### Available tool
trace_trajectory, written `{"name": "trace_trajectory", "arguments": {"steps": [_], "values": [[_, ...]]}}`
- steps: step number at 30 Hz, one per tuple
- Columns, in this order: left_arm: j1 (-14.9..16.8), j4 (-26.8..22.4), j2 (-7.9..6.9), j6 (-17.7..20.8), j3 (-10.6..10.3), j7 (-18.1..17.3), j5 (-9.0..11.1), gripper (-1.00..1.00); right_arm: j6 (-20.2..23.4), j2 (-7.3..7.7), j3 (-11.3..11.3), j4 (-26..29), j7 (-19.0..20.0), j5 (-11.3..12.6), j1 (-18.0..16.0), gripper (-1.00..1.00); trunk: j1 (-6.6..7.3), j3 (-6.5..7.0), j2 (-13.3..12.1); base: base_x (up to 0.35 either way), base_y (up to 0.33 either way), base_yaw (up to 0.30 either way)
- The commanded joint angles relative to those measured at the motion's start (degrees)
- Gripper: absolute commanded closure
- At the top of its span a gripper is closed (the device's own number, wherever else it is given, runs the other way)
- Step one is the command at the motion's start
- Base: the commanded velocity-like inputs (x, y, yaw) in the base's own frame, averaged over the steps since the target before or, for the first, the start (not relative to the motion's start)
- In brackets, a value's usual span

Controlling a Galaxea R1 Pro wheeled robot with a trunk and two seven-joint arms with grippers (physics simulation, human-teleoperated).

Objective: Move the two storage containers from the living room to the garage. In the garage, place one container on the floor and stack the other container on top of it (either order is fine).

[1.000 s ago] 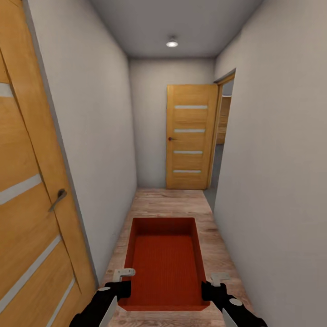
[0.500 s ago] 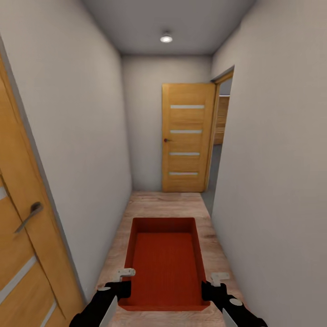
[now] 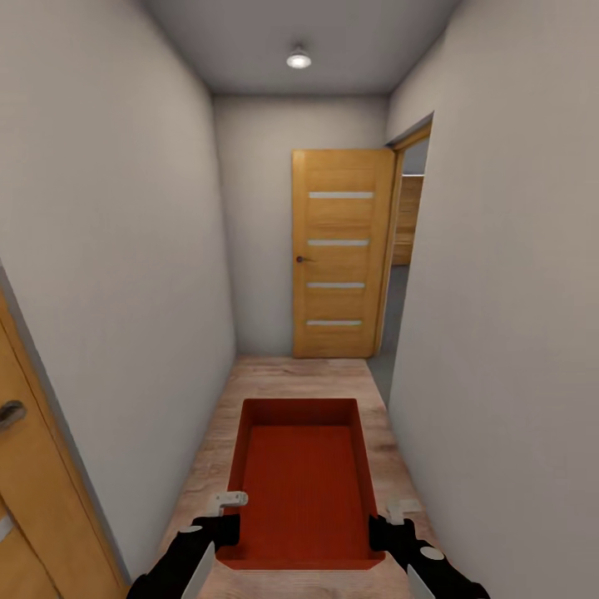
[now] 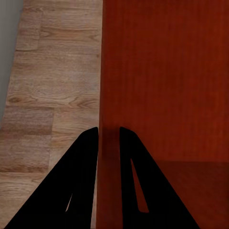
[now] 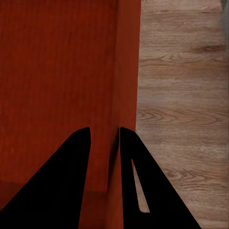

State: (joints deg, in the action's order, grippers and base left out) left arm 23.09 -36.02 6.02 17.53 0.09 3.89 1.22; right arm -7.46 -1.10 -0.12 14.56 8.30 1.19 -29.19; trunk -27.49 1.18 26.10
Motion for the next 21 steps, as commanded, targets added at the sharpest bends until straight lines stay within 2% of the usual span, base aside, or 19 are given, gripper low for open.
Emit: {"name": "trace_trajectory", "arguments": {"steps": [1,21], "values": [[0.0,0.0,-1.97,0.4,0.9,0.7,-0.9,1.00,-0.2,0.40,1.7,0.1,0.5,0.5,0.0,1.00,-0.05,-0.01,0.0,0.329,-0.077,0.000],[0.1,0.0,-1.97,0.4,0.9,0.7,-0.9,1.00,-0.2,0.40,1.7,0.1,0.5,0.5,0.0,1.00,-0.05,-0.01,0.0,0.329,-0.019,0.000]]}}
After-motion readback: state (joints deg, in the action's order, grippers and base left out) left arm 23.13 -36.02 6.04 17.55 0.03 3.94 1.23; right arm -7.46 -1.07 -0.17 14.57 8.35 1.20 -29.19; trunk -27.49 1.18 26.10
